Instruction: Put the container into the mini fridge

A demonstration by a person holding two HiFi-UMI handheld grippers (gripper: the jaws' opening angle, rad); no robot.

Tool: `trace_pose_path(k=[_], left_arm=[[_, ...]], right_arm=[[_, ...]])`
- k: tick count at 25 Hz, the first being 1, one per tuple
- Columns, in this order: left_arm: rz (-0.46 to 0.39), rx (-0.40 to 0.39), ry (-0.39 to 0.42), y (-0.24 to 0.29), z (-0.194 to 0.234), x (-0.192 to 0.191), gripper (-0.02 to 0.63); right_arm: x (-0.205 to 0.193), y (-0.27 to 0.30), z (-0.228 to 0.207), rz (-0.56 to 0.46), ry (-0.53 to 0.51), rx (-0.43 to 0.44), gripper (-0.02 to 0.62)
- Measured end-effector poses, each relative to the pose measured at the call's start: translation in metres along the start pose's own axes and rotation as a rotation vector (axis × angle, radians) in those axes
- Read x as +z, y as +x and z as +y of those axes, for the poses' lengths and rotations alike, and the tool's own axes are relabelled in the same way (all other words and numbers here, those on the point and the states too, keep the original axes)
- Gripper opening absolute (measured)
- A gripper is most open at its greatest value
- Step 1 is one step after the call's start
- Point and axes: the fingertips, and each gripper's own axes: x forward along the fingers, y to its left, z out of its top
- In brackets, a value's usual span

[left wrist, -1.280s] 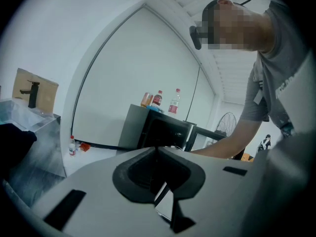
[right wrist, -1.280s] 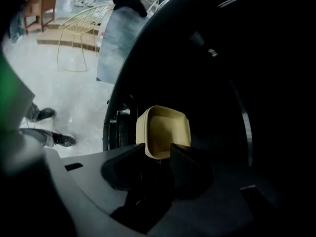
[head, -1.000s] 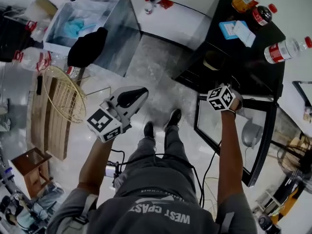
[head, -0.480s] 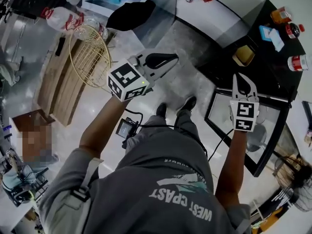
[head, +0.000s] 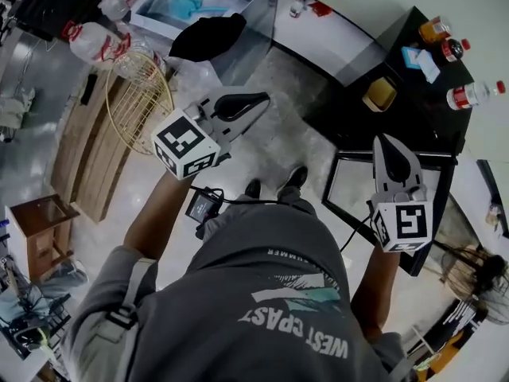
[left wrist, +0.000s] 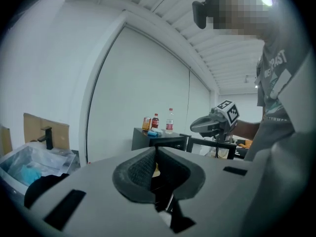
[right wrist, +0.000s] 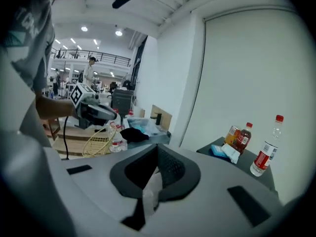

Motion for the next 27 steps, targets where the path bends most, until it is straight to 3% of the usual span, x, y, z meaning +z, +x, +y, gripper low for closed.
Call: trace_pose_path(k=[8, 20, 27], left_arm=[[-0.082, -0.012, 0.057, -0.01, -0.035, 0.045, 0.026], [-0.08, -0.124, 0.092, 0.003, -0.078, 0.049, 0.026], [-0.077, -0.141, 0.089, 0.006, -0.097, 0.045, 0.026]], right_arm=[[0.055, -0.068, 0.012, -0.153, 0.088, -0.022, 0.026], [0.066, -0.103, 0.015, -0.224, 0.129, -0.101, 0.026], [0.042, -0.116, 0.019, -0.17, 0.097, -0.086, 0.026]])
